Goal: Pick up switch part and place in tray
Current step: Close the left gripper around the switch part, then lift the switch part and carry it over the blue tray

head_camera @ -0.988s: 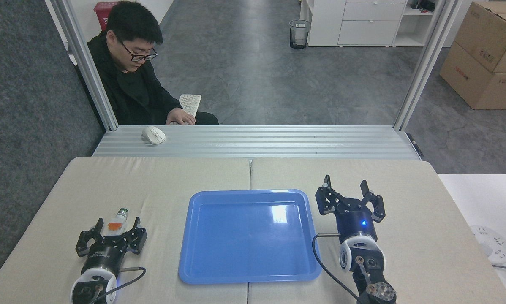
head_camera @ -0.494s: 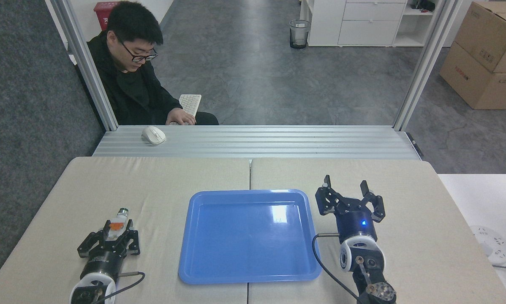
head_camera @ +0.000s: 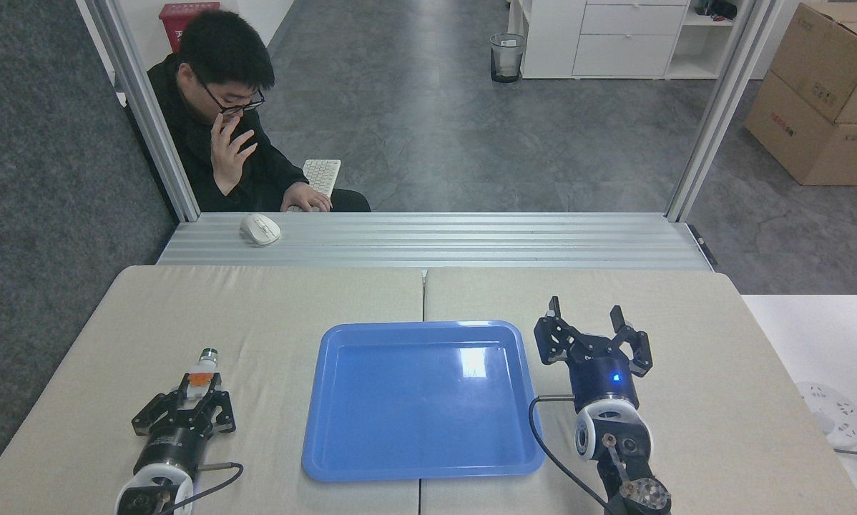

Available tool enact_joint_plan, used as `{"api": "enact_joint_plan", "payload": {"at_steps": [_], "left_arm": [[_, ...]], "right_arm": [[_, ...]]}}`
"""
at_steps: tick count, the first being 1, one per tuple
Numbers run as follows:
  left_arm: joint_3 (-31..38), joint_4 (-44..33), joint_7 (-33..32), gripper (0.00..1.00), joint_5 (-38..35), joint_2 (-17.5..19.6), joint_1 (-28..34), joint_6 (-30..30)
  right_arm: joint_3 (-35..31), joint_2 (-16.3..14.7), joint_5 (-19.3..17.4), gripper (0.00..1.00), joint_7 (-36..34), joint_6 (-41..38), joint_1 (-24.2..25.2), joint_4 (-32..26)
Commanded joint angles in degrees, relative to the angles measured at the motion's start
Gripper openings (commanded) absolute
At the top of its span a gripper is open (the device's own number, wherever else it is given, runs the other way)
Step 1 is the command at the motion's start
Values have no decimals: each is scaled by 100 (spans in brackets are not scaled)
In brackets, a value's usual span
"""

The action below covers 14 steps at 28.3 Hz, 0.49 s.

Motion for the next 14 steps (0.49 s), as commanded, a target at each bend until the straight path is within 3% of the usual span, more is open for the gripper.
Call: {"api": "enact_joint_plan", "payload": {"at_steps": [1,8,14], "left_arm": [[-158,-928,-28,6,76,65,-105,-36],[-210,-2624,-370,3,93,-66,-88,-553],[-1097,-3031,-871,3,6,-655,-52,-985]], "right_arm": [[-1,1,0,100,4,3,0,0],[-1,1,9,100,4,3,-9,0],[8,-7,9,100,4,3,-9,0]]}}
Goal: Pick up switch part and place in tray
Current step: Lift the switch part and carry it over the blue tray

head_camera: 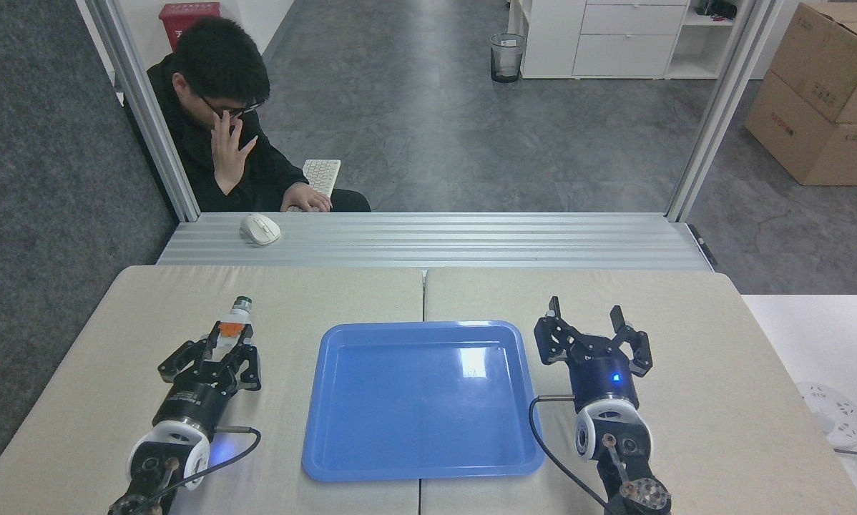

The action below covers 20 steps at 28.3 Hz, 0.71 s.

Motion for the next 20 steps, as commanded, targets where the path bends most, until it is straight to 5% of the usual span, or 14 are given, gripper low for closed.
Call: {"api": "enact_joint_plan", "payload": {"at_steps": [1,8,11,20], "left_arm": [[-1232,-1627,-433,1,-74,-578,26,-248],[-2096,-942,-926,0,-249,-1035,8,-256],[-2350,-625,-1032,0,-758,-1053,26,-274],[-2773,-545,-1384,0,-830,-1089,158,-283]], "right_arm": [[0,1,4,100,3,3,-7,0],[-1,1,4,100,3,3,-7,0],[-1,1,4,100,3,3,-7,0],[-1,1,-5,100,3,3,-7,0]]}}
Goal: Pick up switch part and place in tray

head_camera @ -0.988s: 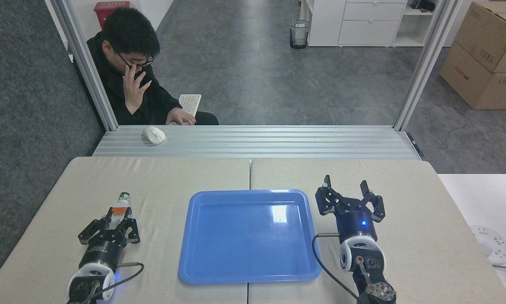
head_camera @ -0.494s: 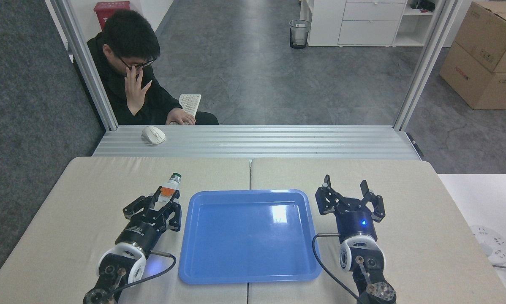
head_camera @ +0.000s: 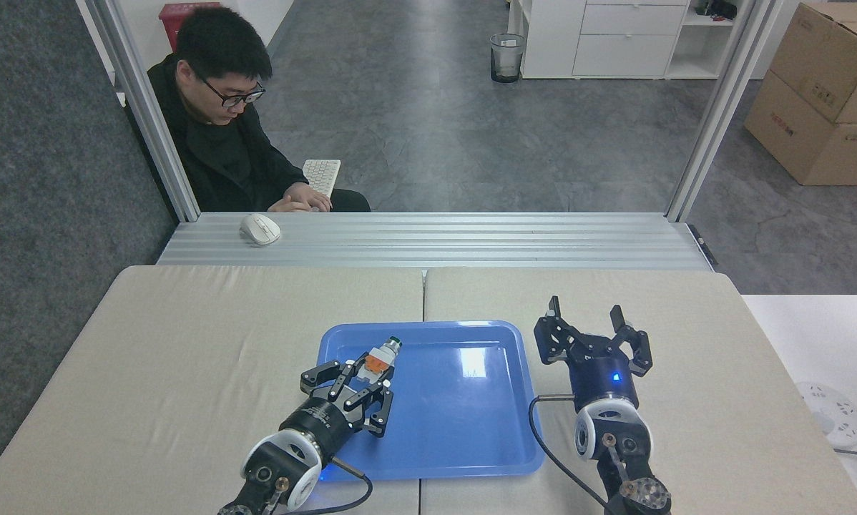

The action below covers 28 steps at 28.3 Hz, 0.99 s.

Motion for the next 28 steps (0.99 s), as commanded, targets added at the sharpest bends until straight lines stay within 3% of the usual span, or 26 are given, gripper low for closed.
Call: {"api": "enact_joint_plan", "payload": {"at_steps": [1,6,11,17,20,28], "left_arm": [[-1046,52,-120,3,-199,-377,36,11],[-967,-44,-129,25,-111,-351,-105,82],[-642,-141,-120,71,-111,-342,-202,117],[-282,-308,-112,93,-111,-342,-211,310],[103,-422,-33,99,-102,-316,-237,581],[1458,-273,275,99,-102,-289,-606,1092]], "right_arm": [[-1,1,-7,100,-2,3,-2,0],[-9,10,1,100,-2,3,7,0],[-18,18,-7,100,-2,3,-2,0],[-18,18,-7,100,-2,3,-2,-8],[-18,18,-7,100,-2,3,7,-8],[-9,10,-7,100,-2,3,7,0]]}}
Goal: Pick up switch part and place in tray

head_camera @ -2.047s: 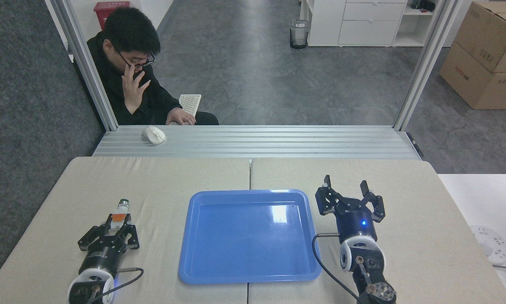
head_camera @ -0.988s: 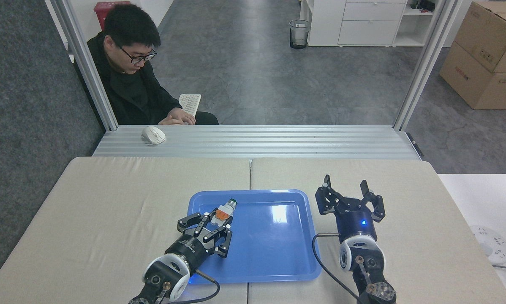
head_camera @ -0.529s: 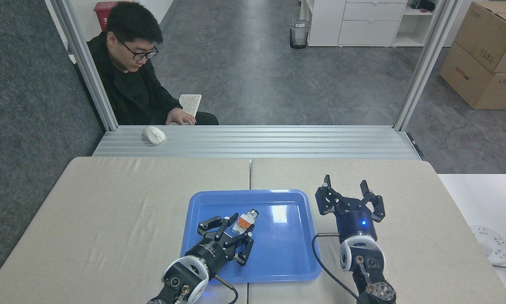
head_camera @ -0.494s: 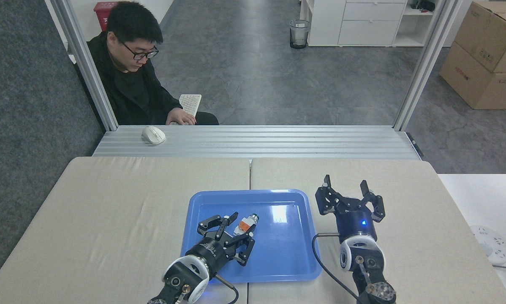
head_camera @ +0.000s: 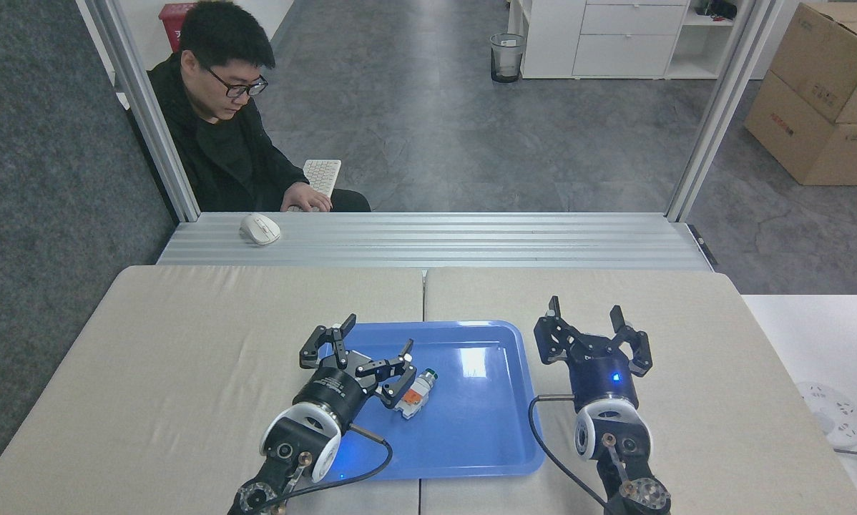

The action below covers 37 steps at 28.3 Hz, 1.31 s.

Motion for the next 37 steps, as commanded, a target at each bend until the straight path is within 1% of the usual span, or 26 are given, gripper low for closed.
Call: {"api": "enact_joint_plan", "payload": {"at_steps": [1,3,6,13,17,23,28,37], "left_arm": [[1504,28,197,99,11,-6,-346,208],[1776,256,241,99,20,47,-487,226],[1961,511,320,99,11,56,-584,243],[1979,898,338,99,20,56,-584,243],[2032,916,355,99,20,91,-567,252],[2322,881,355,99,72,170,-514,252],[2322,872,355,99,204,267,-514,252],[2331,872,355,99,213,363,-505,243]], "right_arm": [[-5,-12,-1,100,-3,3,3,2],[4,-13,-9,100,-12,3,3,2],[-5,-4,-9,100,-12,3,3,-6],[-5,-4,-18,100,-29,3,3,2],[-5,-13,-27,100,-29,3,3,2],[-5,-13,-44,100,-29,3,3,2],[-14,-13,-53,100,-38,3,3,2],[-40,-4,-62,100,-38,-6,3,2]]}}
